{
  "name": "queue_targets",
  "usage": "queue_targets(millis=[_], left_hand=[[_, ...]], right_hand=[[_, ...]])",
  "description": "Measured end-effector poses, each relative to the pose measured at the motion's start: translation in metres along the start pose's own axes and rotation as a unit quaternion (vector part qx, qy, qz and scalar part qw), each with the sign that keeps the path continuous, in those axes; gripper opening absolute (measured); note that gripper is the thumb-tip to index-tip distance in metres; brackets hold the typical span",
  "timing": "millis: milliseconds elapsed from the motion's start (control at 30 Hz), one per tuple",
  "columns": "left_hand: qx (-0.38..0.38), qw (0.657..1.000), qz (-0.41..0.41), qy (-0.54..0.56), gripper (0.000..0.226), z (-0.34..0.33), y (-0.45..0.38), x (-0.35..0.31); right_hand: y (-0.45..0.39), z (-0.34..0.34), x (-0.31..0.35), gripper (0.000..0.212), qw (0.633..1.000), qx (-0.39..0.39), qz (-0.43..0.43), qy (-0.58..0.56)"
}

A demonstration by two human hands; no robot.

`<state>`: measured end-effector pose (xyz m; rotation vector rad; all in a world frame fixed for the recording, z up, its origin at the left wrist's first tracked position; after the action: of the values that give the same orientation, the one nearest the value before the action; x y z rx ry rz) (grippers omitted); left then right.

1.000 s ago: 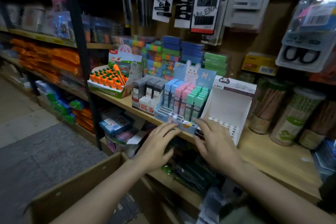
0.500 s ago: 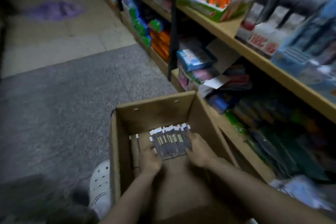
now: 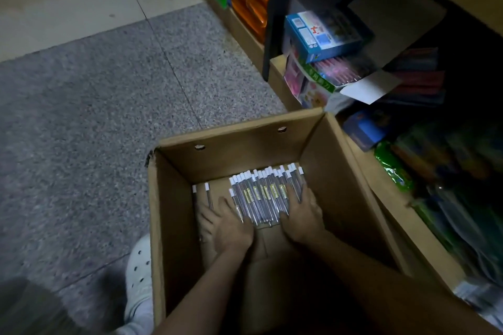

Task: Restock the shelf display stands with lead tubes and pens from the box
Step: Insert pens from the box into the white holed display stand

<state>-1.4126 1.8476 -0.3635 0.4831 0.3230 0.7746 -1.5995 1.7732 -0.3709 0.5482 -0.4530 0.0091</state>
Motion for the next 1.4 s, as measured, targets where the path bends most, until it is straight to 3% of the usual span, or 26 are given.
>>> queue_targets(millis=[133,333,500,633,800,1100,1233,1400], left_hand=[[0.034,0.998,0.044,-0.018,0.071,-0.014,-0.004,0.01],[-0.082,0.995,0.012,0.058,0.068,0.009,-0.002,0.002],[-0.061,0.993,0.044,0.087,0.076,0.006,-0.012,0.012],[-0.089,0.988,0.021,0.126,0.07,0.011,-0.014,0.0],[-0.073,0.981,0.037,0.177,0.062,0.005,-0.027,-0.002],[-0.066,0.974,0.026,0.214,0.039,-0.005,-0.029,-0.016],[-0.069,0.973,-0.01,0.22,0.028,-0.006,-0.026,-0.026],[-0.084,0.969,-0.027,0.231,0.025,-0.003,-0.025,-0.029]], right_hand=[[-0.001,-0.003,0.004,0.076,1.0,-0.021,0.004,-0.008],[0.001,0.008,-0.003,0.072,0.998,-0.05,0.021,-0.025],[-0.009,0.016,0.003,0.061,0.996,-0.09,0.002,-0.026],[-0.019,0.023,0.009,0.056,0.993,-0.11,-0.016,0.044],[-0.031,0.011,0.013,0.057,0.99,-0.067,0.012,0.126],[-0.029,0.012,0.005,0.059,0.994,-0.11,-0.013,-0.017],[-0.026,0.014,-0.007,0.068,0.962,-0.134,-0.083,-0.222],[-0.02,0.014,-0.009,0.068,0.949,-0.124,-0.109,-0.267]])
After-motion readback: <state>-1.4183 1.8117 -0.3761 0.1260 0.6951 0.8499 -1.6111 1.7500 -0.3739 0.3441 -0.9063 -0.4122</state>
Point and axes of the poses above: each hand's wrist, its own y-axis away from the middle knuckle, its own z-axis out of the back of the hand, x = y × z, the point moved 10 cm from there along -y, towards the middle knuckle, and after that the axes turned 12 degrees about -y, right-handed, at the moved point
